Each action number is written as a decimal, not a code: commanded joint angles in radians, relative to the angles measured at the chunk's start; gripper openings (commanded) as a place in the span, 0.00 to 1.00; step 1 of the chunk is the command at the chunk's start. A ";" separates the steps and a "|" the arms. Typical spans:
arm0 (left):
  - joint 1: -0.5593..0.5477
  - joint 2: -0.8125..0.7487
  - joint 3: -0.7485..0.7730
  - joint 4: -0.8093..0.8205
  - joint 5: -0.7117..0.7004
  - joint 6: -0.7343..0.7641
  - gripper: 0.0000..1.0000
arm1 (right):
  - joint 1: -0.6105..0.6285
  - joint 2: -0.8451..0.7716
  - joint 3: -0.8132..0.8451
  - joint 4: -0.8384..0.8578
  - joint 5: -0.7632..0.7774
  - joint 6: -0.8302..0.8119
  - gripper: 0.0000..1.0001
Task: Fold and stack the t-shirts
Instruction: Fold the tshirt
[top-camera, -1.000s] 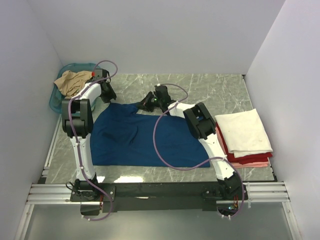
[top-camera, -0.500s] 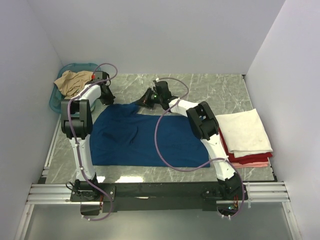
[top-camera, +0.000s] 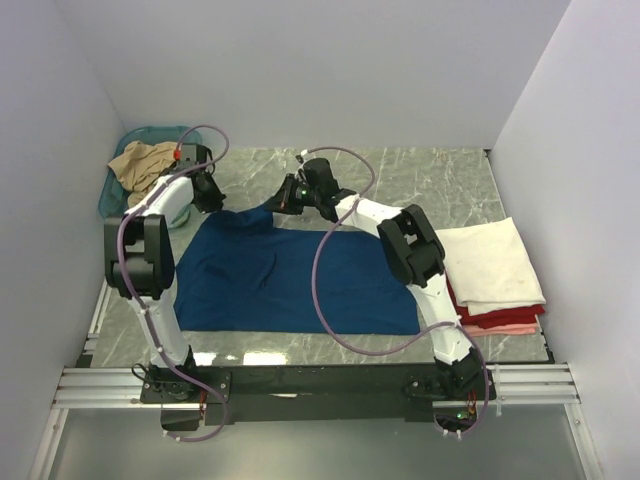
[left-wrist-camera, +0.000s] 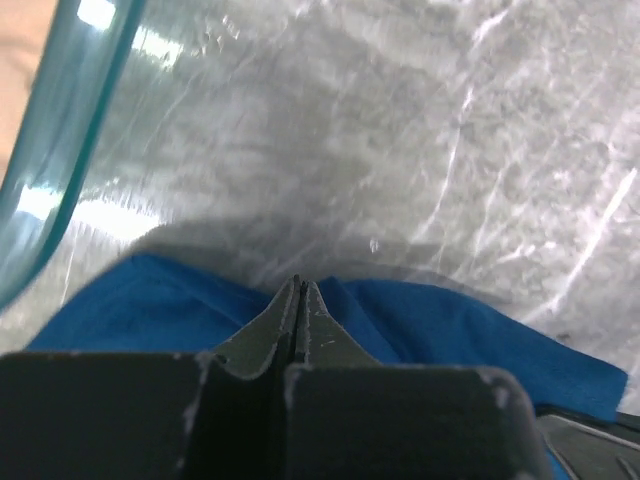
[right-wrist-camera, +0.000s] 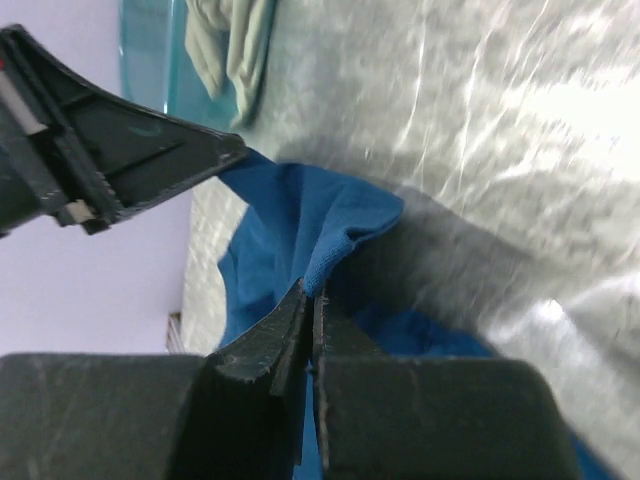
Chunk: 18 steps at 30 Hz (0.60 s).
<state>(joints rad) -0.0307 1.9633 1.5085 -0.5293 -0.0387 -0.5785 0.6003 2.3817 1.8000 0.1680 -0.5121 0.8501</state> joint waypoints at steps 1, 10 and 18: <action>-0.009 -0.107 -0.082 0.035 0.008 -0.038 0.01 | 0.022 -0.119 -0.043 -0.013 0.029 -0.086 0.02; -0.015 -0.331 -0.359 0.111 -0.050 -0.130 0.01 | 0.093 -0.286 -0.260 -0.002 0.110 -0.186 0.02; -0.015 -0.492 -0.560 0.185 -0.102 -0.230 0.06 | 0.188 -0.365 -0.436 0.018 0.164 -0.262 0.13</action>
<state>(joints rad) -0.0429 1.5421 0.9977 -0.4080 -0.1024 -0.7467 0.7605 2.0674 1.3979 0.1600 -0.3828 0.6518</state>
